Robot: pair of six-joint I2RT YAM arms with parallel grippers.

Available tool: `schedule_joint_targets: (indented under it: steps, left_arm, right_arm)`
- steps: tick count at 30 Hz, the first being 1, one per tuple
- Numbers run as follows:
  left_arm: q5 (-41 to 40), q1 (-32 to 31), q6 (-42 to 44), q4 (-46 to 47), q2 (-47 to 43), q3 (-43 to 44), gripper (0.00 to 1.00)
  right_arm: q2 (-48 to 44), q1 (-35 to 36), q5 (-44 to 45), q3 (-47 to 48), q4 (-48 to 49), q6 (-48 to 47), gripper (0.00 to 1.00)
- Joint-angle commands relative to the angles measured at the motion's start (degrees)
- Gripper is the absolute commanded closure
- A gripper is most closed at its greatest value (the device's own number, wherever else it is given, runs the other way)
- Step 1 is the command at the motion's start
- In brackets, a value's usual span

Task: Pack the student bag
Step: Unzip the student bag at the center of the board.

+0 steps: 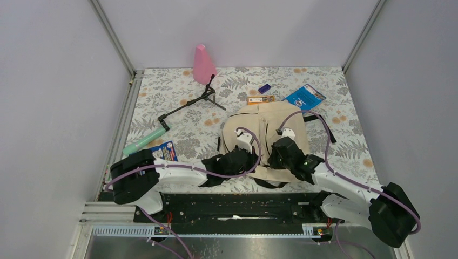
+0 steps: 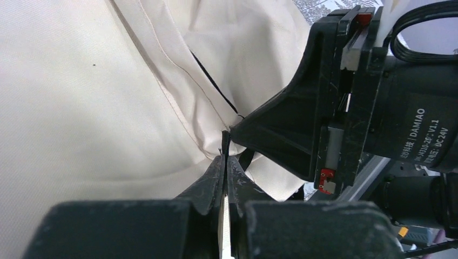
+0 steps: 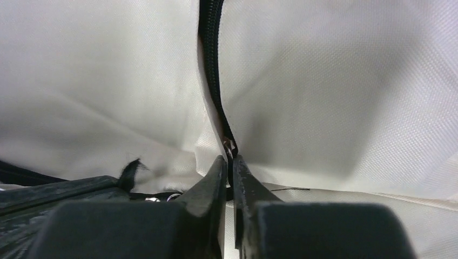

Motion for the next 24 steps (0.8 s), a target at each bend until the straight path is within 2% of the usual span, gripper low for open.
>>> schedule_joint_targets:
  steps: [1,5,8,18,22,24]
  left_arm:
    - [-7.7,0.1,1.9,1.3,-4.3,-0.6,1.0]
    - [-14.2,0.2,3.8,-2.1,-7.0,-1.4,1.0]
    - [-18.8,1.1,3.4,-5.3,-8.8,-1.8,1.0]
    - [-19.5,5.7,-0.3,-6.1,-12.8,-5.4,1.0]
    - [-15.4,7.5,0.4,-3.5,-14.6,-7.0,1.0]
    - [-11.0,7.6,2.7,-1.6,-15.1,-7.1,1.0]
  right_arm:
    - [1.6,1.0,5.3,2.8,2.5,1.7,1.0]
    - [-3.1,1.1,5.4,0.1,6.4,2.8,1.0]
    - [-6.6,1.1,7.9,-0.6,5.7,2.2,1.0]
    - [-8.6,1.1,9.6,-2.2,2.4,1.5,1.0]
    - [-9.8,1.1,8.6,-3.2,2.3,2.8,1.0]
    - [-10.4,1.1,7.4,-3.0,2.1,2.3,0.83]
